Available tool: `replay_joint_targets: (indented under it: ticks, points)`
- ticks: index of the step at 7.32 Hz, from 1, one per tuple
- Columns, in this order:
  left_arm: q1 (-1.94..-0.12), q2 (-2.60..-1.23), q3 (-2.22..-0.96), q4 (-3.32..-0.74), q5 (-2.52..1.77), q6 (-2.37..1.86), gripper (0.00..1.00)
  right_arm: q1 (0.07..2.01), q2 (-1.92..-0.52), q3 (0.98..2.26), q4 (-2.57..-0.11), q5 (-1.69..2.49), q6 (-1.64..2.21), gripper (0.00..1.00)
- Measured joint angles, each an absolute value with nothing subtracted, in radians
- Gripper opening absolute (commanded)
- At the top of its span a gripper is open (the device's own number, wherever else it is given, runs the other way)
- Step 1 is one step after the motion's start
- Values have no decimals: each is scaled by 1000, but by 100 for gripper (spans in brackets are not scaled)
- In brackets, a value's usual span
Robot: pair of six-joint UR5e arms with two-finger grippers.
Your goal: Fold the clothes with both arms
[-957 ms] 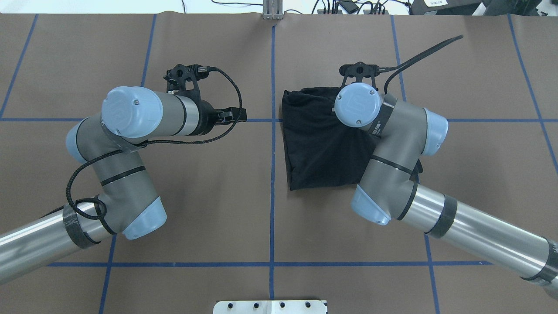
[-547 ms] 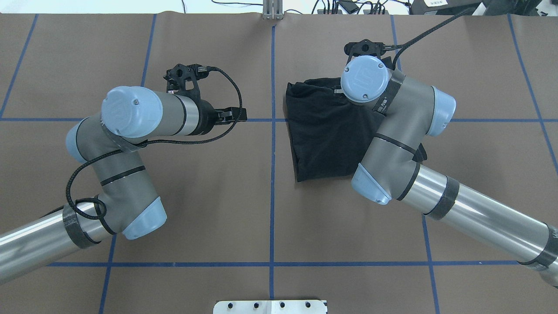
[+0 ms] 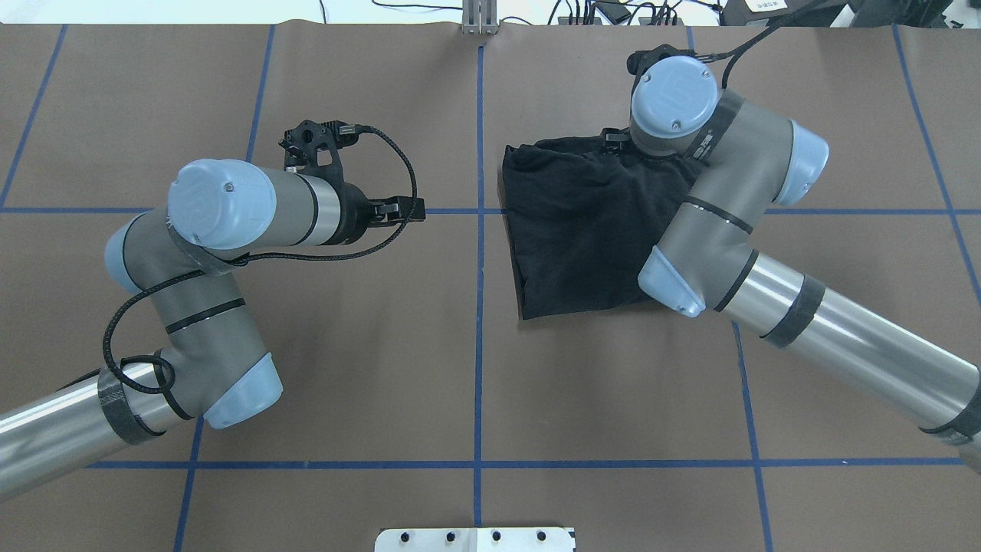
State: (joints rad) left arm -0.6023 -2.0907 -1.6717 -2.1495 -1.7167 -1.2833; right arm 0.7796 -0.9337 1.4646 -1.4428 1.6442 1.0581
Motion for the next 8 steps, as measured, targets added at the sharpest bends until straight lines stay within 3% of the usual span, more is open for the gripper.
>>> replay_joint_targets:
  ticks: [2, 5, 8]
  points:
    - [-634, -2064, -1801, -1975, -1762, -1133, 99, 893, -961, 1468, -1430, 1847, 922, 100]
    - [-856, -1937, -2028, -1687, -1940, -811, 99, 1110, -1215, 1613, -1443, 2066, 610, 100]
    - [-1116, -1734, -2072, -1624, -2068, -566, 99, 1404, -1466, 1684, -1491, 2242, 195, 100]
